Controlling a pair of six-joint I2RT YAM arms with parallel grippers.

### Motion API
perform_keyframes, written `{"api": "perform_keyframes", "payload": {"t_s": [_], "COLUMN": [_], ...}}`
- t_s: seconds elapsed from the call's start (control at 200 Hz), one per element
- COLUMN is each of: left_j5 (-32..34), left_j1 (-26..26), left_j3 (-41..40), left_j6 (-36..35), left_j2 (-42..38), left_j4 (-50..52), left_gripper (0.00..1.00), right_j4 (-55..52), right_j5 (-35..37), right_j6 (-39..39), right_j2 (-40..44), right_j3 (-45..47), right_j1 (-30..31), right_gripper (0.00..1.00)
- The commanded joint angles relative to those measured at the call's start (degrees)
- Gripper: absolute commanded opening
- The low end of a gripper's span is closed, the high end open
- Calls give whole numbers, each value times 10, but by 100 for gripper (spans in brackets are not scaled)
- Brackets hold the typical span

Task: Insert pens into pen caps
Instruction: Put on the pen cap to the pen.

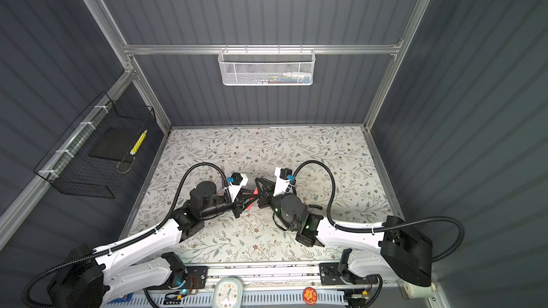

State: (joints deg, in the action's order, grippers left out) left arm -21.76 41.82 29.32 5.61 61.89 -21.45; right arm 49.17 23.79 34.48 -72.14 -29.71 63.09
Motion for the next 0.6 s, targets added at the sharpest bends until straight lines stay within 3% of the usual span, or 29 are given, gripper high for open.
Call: {"api": "perform_keyframes", "payload": {"t_s": [0.0,0.32,0.595], "left_j5": [106,46,52], "left_j1": [-64,-98,-100], "left_j3": [33,16,17], "left_j6": [79,108,97], "left_j2": [-14,-27,-23], "left_j4": [-91,-123,-114], "left_gripper": [0,0,0], "right_j4": [55,234,205], "right_j5": [-150,-231,-218], "right_j6": [-15,-9,8], "right_j2": [7,-18,-30], "right_j3": [45,106,78], "right_j1": [34,22,21], "right_gripper": [0,0,0]}}
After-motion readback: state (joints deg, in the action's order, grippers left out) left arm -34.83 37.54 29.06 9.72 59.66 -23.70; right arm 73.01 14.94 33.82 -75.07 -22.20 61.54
